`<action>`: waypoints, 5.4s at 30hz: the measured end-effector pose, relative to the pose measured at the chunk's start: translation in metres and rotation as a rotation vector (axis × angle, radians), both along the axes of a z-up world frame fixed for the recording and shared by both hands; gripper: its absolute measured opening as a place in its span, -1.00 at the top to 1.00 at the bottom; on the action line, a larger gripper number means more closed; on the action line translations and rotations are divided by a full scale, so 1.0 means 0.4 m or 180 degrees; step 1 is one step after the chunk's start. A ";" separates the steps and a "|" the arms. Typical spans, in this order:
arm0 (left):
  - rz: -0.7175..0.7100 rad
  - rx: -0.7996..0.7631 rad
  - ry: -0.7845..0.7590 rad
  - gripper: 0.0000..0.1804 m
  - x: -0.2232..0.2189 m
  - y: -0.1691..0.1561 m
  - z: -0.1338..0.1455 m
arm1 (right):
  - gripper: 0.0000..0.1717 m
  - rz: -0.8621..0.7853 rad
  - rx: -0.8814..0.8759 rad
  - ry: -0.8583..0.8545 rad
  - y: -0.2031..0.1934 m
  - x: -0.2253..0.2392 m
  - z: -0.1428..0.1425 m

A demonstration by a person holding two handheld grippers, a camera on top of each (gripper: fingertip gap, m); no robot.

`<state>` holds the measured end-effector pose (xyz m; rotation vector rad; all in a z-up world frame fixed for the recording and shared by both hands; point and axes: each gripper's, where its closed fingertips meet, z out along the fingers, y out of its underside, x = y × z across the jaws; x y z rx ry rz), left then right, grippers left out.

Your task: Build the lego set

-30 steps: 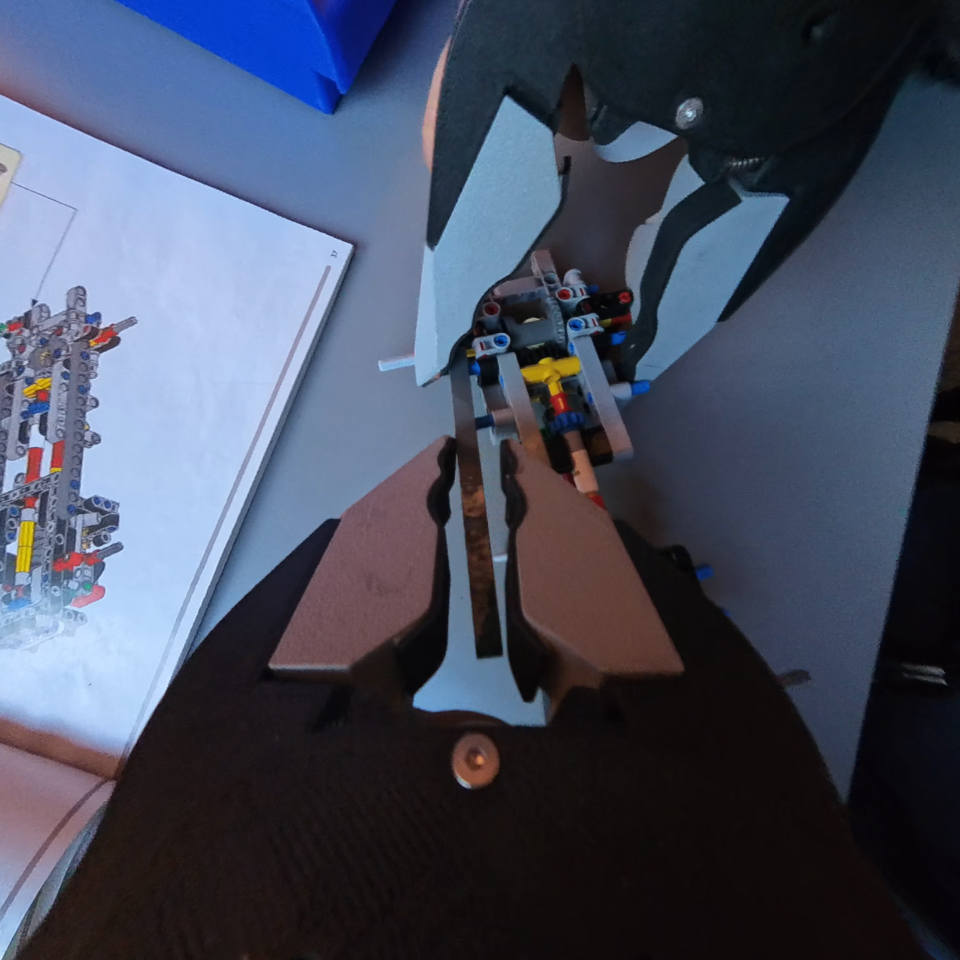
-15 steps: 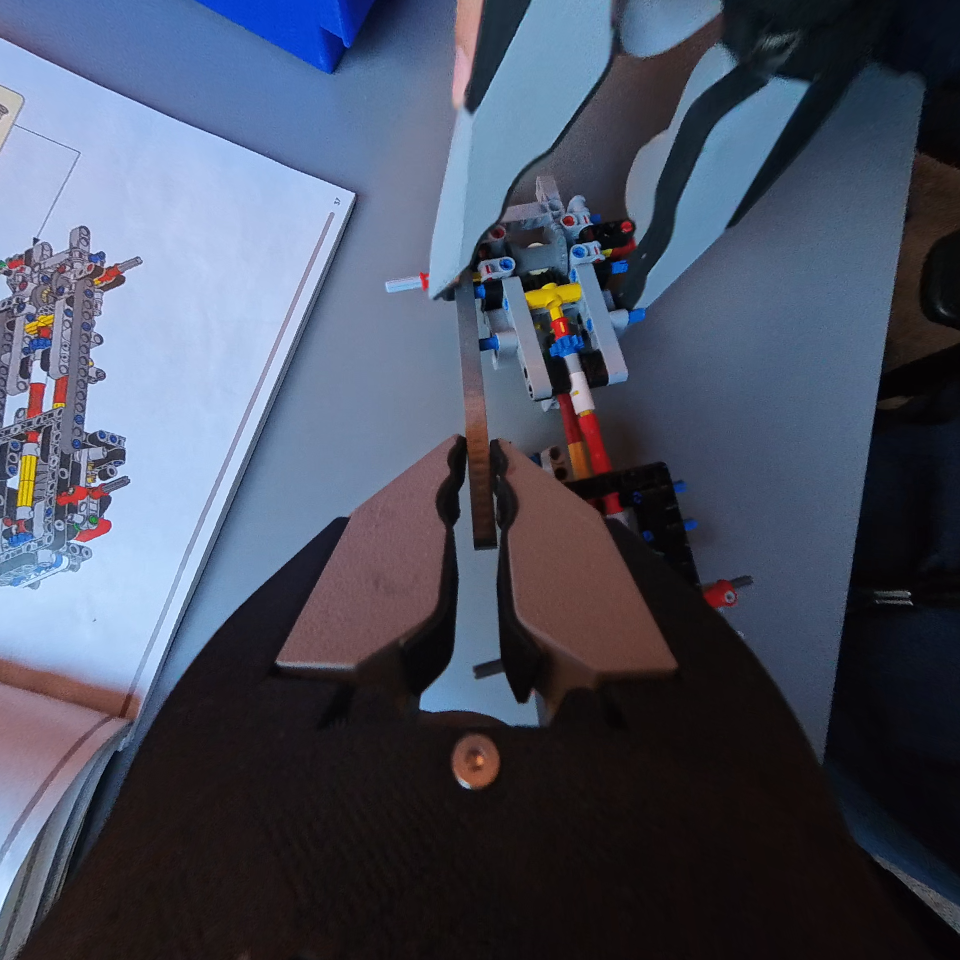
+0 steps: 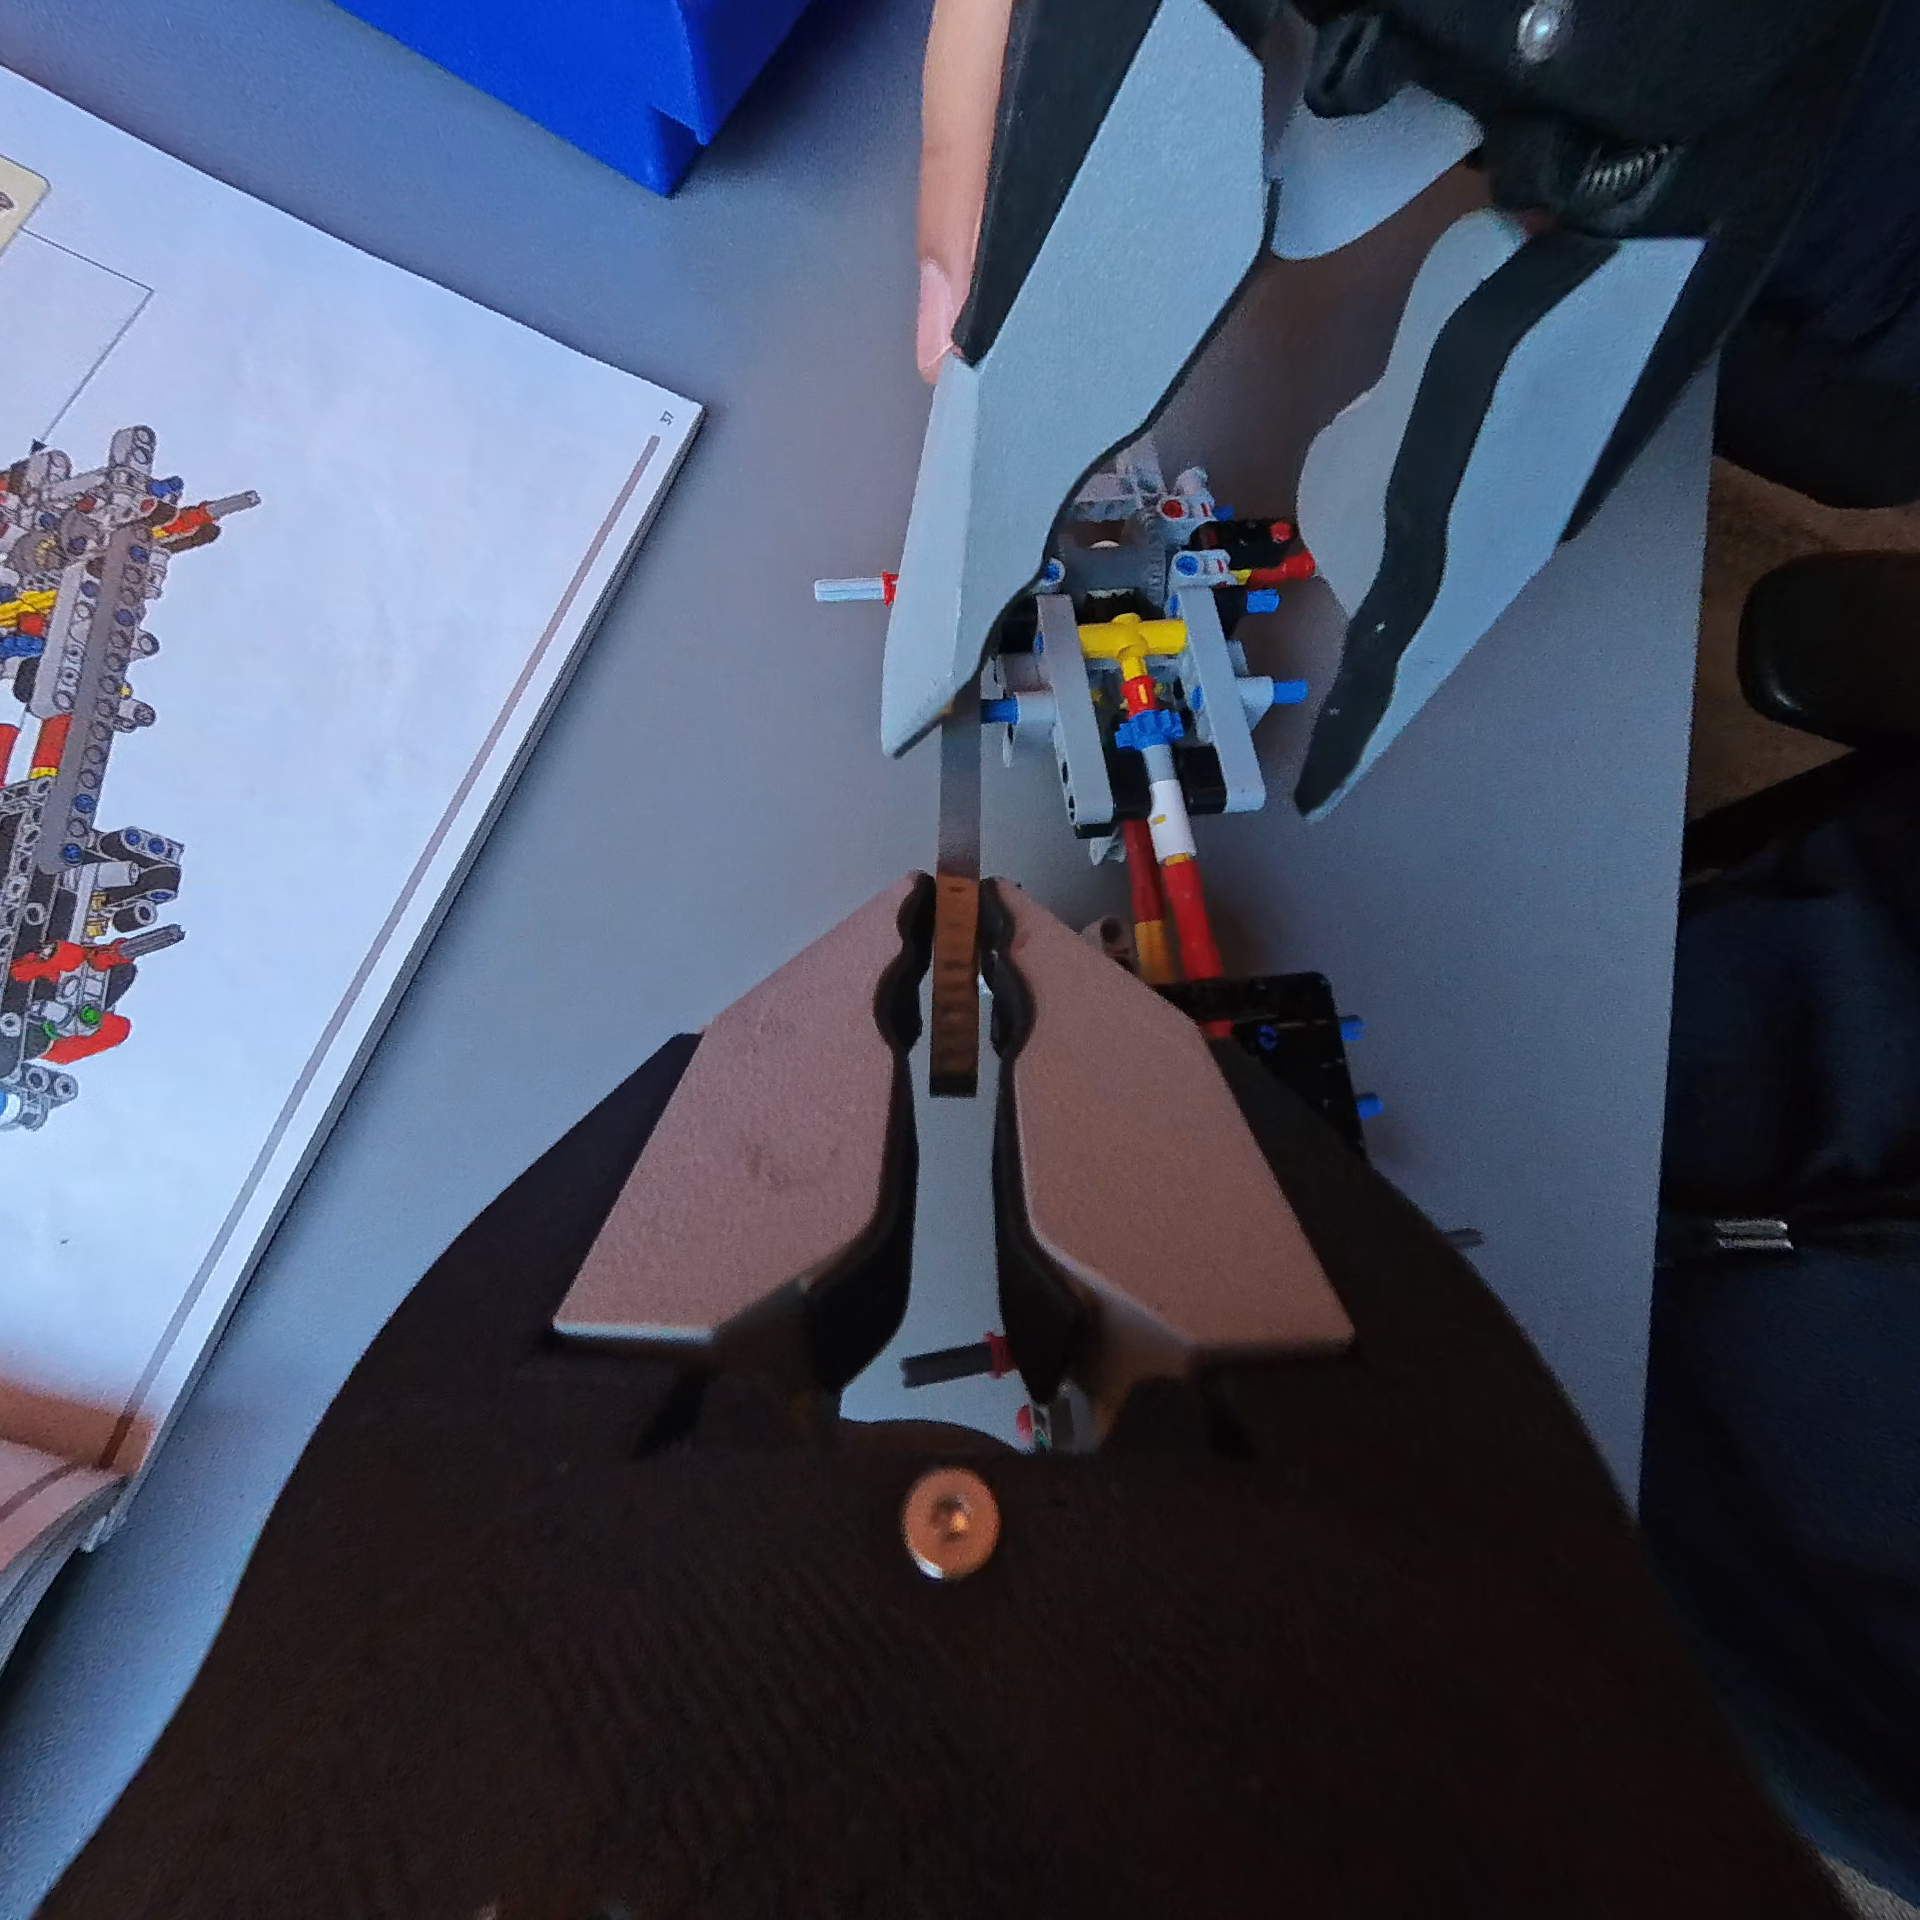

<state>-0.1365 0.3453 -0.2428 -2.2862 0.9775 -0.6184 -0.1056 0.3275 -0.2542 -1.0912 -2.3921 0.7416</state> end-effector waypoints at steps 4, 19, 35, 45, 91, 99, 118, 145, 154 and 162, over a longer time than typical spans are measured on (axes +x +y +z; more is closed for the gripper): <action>0.0035 0.0002 -0.0058 0.94 0.005 -0.002 0.001 | -0.08 0.0042 -0.0018 -0.0066 -0.022 -0.015 -0.008; 0.0138 -0.0087 -0.0326 0.51 -0.072 -0.088 0.041 | -0.09 0.0045 0.0205 -0.0083 -0.034 -0.043 -0.025; 0.0235 0.0714 0.0288 0.50 -0.055 -0.160 0.022 | -0.07 0.0251 0.0327 0.0079 -0.073 -0.088 -0.007; 0.0213 0.0568 0.0212 0.63 -0.043 -0.157 0.018 | -0.05 0.0293 0.0550 0.0008 -0.068 -0.088 -0.011; 0.0274 0.0519 -0.0011 0.79 -0.062 -0.148 0.033 | 0.05 0.0288 0.0176 0.0277 -0.070 -0.074 0.038; 0.0592 0.0778 -0.0096 0.86 -0.087 -0.070 0.070 | 0.05 0.0282 0.0220 0.0343 -0.075 -0.077 0.045; 0.0395 0.0663 -0.0204 0.93 -0.055 -0.054 0.056 | 0.07 -0.0710 0.1357 0.1127 -0.017 -0.032 0.047; 0.0432 0.0663 -0.0363 0.94 -0.068 -0.066 0.041 | 0.72 -0.1104 0.2146 0.1535 -0.002 -0.003 0.013; 0.0472 0.0587 -0.0389 0.94 -0.069 -0.062 0.034 | 0.73 -0.1182 0.2202 0.1565 0.008 -0.003 0.013; 0.0508 0.0506 -0.0436 0.93 -0.073 -0.058 0.024 | 0.75 -0.1209 0.2274 0.1605 0.011 -0.003 0.016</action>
